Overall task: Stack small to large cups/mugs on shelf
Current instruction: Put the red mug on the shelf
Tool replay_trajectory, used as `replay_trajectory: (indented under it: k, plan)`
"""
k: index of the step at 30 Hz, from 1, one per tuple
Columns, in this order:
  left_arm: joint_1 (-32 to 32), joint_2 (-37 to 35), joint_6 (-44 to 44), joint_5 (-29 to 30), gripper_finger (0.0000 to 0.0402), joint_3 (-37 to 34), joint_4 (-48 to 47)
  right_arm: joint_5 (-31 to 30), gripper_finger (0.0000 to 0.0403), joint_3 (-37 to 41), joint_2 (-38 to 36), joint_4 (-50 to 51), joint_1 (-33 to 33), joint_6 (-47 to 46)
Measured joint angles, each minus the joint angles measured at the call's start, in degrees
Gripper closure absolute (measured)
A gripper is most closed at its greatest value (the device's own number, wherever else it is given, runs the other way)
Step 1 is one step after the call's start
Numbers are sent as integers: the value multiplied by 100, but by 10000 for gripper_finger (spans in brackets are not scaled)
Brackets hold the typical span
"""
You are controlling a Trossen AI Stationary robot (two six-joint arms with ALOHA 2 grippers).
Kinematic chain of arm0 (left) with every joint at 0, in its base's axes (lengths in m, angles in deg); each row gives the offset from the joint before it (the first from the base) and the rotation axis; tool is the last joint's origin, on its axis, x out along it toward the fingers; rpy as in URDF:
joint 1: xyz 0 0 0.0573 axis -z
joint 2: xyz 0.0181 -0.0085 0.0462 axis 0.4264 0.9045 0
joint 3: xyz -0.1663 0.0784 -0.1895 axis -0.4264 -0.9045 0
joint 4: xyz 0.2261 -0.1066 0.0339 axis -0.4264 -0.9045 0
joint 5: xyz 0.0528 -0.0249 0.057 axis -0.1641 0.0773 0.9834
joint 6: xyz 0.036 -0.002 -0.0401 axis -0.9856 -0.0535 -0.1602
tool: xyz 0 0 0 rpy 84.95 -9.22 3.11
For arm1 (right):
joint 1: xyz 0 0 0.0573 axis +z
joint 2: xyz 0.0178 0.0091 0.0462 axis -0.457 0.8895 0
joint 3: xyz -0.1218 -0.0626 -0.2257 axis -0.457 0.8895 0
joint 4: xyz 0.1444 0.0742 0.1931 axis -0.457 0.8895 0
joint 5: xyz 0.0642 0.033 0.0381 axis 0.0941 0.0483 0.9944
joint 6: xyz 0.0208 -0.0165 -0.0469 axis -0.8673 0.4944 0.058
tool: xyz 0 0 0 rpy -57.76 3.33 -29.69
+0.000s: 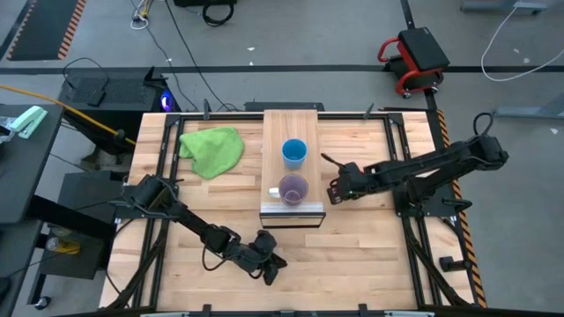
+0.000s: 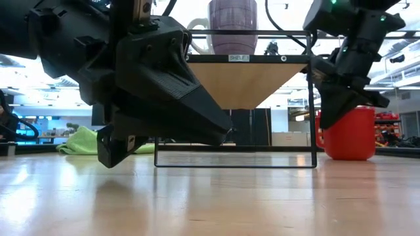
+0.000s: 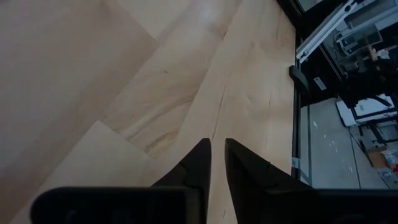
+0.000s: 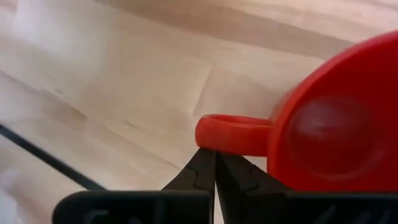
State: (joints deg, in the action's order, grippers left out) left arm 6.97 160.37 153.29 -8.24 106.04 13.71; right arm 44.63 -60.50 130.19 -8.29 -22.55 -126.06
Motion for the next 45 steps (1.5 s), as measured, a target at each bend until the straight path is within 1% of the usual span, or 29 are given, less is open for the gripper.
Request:
replay_trajectory:
  k: [5, 10, 15, 19, 22, 24, 26, 31, 34, 36, 39, 42, 45]
  plan:
    - [3, 0, 0, 17, 343, 0, 0, 0, 392, 0, 0, -238, -234, 8]
    - [0, 0, 6, 17, 348, 0, 0, 15, 391, 0, 0, -463, -302, 89]
    - [38, 0, 48, 17, 350, 0, -2, 119, 391, -26, -162, -406, -107, 164]
    - [81, 0, 48, 81, 346, 0, -2, 123, 391, -325, -525, -85, 122, 264]
    - [113, 0, 48, 126, 343, 0, -2, 65, 391, -745, -876, 434, 250, 355]
    - [118, 0, 46, 127, 343, 0, 0, -19, 391, -1151, -1095, 1023, 279, 500]
    - [118, 0, 44, 127, 345, 0, -2, -145, 392, -1642, -1261, 1823, 267, 624]
    - [116, 0, 44, 127, 348, 0, -2, -658, 393, -3289, -1385, 4436, 131, 686]
    - [116, 0, 24, 127, 345, 0, -2, -744, 393, -4138, -1327, 5550, 3, 536]
    - [116, 0, 0, 127, 343, 0, 0, -733, 393, -4431, -1329, 5594, -87, 651]
    - [103, 0, -15, 127, 340, 0, -2, -701, 393, -4612, -1342, 5592, -206, 772]
    - [96, 0, -17, 127, 338, 0, -2, -729, 390, -4463, -1350, 5616, -428, 1048]
    - [96, 0, 3, 127, 339, 0, 0, -702, 382, -4010, -1345, 5598, -676, 1221]
